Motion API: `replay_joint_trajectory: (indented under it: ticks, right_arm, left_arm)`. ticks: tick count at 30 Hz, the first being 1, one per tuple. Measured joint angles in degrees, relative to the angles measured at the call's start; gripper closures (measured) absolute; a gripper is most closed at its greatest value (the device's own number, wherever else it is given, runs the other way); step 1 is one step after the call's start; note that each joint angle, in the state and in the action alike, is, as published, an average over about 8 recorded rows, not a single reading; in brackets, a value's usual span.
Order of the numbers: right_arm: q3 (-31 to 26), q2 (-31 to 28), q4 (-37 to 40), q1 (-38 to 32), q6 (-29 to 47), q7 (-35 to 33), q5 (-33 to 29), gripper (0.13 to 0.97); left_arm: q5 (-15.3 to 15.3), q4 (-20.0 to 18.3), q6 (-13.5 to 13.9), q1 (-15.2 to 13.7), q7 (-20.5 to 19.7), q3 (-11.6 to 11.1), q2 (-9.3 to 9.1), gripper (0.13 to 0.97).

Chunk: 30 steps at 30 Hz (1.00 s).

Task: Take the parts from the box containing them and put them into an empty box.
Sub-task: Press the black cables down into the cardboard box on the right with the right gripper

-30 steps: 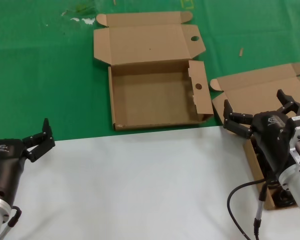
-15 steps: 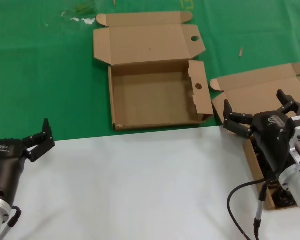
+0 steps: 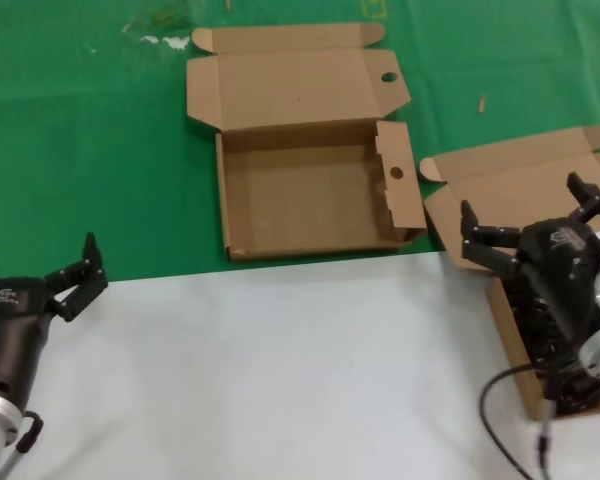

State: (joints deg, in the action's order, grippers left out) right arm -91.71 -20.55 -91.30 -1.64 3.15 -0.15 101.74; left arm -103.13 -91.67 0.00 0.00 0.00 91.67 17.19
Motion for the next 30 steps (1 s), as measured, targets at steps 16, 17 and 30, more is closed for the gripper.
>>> replay_joint_trajectory:
  ticks: [16, 17, 30]
  right_arm:
    - [-6.34, -26.06, -6.2, -1.35, 11.15, 13.12, -6.92, 0.129]
    - [-6.46, -28.02, -6.6, -1.58, 12.87, 13.84, -7.38, 0.129]
    - [-8.83, -45.5, -6.48, -10.23, 38.85, 8.25, -7.47, 0.129]
  left_arm:
    - [0.0, 0.0, 0.0, 0.0, 0.0, 0.0, 0.0, 0.452]
    - [0.0, 0.0, 0.0, 0.0, 0.0, 0.0, 0.0, 0.474]
    - [0.0, 0.0, 0.0, 0.0, 0.0, 0.0, 0.0, 0.709]
